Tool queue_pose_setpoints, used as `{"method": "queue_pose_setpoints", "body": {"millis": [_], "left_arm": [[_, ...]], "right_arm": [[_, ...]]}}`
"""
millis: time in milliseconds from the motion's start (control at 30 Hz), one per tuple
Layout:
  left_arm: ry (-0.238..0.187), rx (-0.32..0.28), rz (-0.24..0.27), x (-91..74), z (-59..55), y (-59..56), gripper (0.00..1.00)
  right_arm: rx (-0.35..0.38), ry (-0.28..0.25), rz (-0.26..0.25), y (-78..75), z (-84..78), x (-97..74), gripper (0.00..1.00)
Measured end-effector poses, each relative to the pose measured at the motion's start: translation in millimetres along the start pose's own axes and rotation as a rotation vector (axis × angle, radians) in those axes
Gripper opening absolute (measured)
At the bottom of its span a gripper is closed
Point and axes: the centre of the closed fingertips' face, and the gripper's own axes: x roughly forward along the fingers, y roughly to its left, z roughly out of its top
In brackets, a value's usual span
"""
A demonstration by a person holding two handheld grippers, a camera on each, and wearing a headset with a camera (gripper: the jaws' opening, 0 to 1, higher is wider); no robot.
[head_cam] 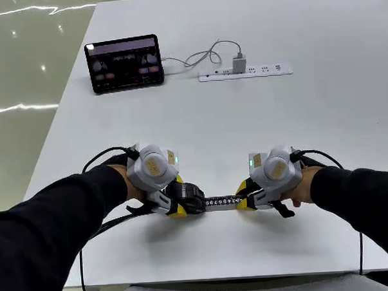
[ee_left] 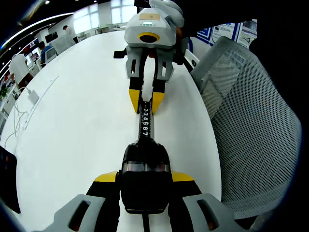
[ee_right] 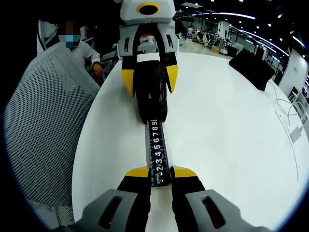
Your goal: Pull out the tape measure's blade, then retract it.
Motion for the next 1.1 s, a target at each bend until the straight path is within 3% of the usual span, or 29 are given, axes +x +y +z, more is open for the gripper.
{"method": "queue_pose_setpoints", "body": {"millis": [1100], "left_arm": [[-0.005, -0.013, 0.000, 1.5, 0.5, 0.6, 0.35]], "right_arm": [[-0.001, 0.015, -0.013, -0.1, -19.2, -13.0, 0.11]]}}
